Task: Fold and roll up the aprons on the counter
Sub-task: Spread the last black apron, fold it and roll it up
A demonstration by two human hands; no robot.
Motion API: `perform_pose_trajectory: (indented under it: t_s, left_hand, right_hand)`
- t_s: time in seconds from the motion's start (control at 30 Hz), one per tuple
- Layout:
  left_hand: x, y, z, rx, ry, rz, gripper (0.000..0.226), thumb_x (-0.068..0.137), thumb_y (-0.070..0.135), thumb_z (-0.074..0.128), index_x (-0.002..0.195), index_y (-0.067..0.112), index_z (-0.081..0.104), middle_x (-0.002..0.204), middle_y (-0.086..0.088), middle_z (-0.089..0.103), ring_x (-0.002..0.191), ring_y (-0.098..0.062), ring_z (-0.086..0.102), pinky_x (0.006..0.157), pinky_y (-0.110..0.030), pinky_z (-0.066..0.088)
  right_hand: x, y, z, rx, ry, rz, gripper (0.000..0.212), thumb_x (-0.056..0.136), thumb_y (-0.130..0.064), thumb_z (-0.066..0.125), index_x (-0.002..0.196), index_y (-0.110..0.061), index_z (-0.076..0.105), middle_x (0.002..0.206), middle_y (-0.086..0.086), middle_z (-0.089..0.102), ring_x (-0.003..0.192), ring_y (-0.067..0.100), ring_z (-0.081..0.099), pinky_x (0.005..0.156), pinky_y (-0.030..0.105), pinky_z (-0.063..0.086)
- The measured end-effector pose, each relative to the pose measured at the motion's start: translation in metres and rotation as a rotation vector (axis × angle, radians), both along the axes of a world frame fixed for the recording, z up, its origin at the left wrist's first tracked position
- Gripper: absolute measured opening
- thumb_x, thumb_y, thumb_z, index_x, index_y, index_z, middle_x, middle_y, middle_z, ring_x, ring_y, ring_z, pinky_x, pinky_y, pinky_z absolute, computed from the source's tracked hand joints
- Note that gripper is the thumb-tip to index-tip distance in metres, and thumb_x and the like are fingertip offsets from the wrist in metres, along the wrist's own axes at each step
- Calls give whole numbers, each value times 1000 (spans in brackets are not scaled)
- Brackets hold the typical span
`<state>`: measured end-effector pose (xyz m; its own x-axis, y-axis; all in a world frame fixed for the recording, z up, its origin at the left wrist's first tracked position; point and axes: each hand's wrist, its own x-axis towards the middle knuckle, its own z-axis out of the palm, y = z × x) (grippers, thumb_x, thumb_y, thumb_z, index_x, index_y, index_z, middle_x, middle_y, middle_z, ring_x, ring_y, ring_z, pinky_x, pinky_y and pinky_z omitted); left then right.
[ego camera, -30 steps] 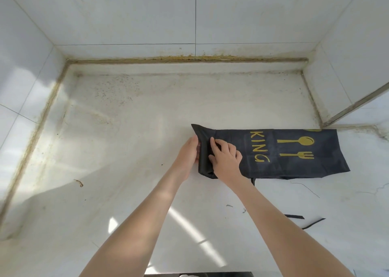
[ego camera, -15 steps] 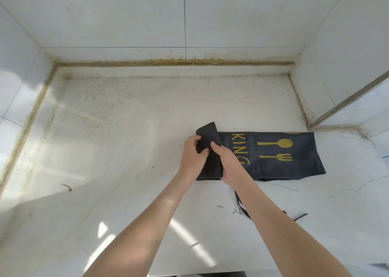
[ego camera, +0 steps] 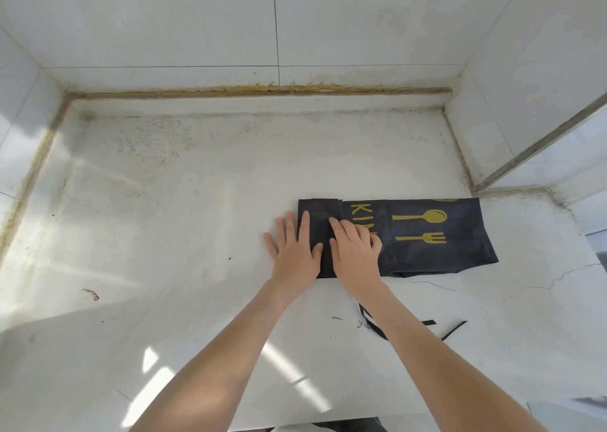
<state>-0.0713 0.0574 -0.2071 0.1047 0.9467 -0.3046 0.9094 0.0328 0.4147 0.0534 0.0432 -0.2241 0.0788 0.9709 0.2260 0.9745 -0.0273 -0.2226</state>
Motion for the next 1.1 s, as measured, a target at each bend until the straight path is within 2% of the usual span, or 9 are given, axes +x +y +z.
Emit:
perform_pose_trajectory:
  t_s: [0.07, 0.2, 0.3, 0.43, 0.53, 0.7, 0.87, 0.97, 1.1]
  left_hand:
    - [9, 3, 8, 26, -191, 242, 66, 94, 35, 49, 149, 16, 19, 152, -3, 28, 142, -24, 19, 114, -43, 12]
    - [13, 17, 26, -406, -692, 770, 69, 79, 67, 52, 121, 12, 49, 116, -3, 58, 111, -25, 55, 101, -42, 43]
    - [9, 18, 26, -508, -874, 715, 85, 71, 82, 29, 114, 18, 64, 115, -2, 66, 107, -22, 61, 99, -39, 46]
    - [13, 23, 35, -242, -838, 502, 57, 103, 44, 20, 75, 17, 62, 88, 1, 65, 90, -17, 59, 82, -28, 43]
    - [24, 23, 32, -131, -691, 248, 31, 100, 22, 36, 75, 14, 52, 90, 2, 55, 104, -22, 50, 80, -27, 35]
    - [44, 14, 21, -37, -595, 128, 7, 95, 18, 53, 94, 11, 52, 111, -3, 46, 104, -15, 47, 89, -22, 37]
    - [47, 11, 24, -66, -558, 50, 56, 93, 16, 54, 144, 21, 33, 147, -10, 29, 136, -26, 27, 110, -31, 27]
    - [48, 9, 17, -28, -279, -186, 64, 100, 26, 43, 153, 28, 9, 160, -9, -6, 147, -25, -3, 117, -38, 7]
    - [46, 5, 1, 36, -21, -391, 60, 103, 38, 27, 152, 29, -6, 158, -6, -22, 146, -26, -17, 118, -41, -7]
  right_hand:
    - [-1, -2, 3, -79, 13, 3, 43, 93, -31, 35, 127, -20, 59, 113, -6, 63, 101, 19, 57, 87, 37, 37]
    - [-4, 1, 11, -291, 185, 18, 44, 101, -31, 36, 145, -23, 38, 137, -6, 47, 118, 22, 43, 93, 39, 31]
    - [-9, 9, 23, -307, 548, -63, 49, 101, -35, 38, 147, -19, 34, 138, 1, 47, 124, 26, 40, 103, 37, 30]
    - [-12, 24, 50, -434, 1362, -361, 67, 86, -66, 43, 141, -27, 42, 137, -1, 51, 126, 22, 48, 109, 45, 37]
    - [0, 26, 60, -580, 1526, -397, 64, 76, -71, 55, 121, -26, 61, 117, 0, 65, 109, 19, 62, 101, 42, 47]
    - [20, 21, 63, -643, 1558, -388, 33, 84, -47, 62, 107, -24, 65, 110, 5, 68, 105, 21, 64, 97, 42, 49]
    - [35, 11, 57, -500, 1349, -452, 11, 96, -27, 53, 101, -22, 60, 102, 1, 66, 95, 17, 61, 84, 33, 51]
    - [43, 4, 45, -418, 1162, -436, 22, 94, -23, 55, 115, -15, 51, 108, 3, 62, 96, 18, 58, 78, 28, 45]
    - [49, -5, 29, -207, 711, -294, 59, 84, -12, 68, 134, -8, 37, 118, 10, 55, 106, 27, 54, 85, 35, 47]
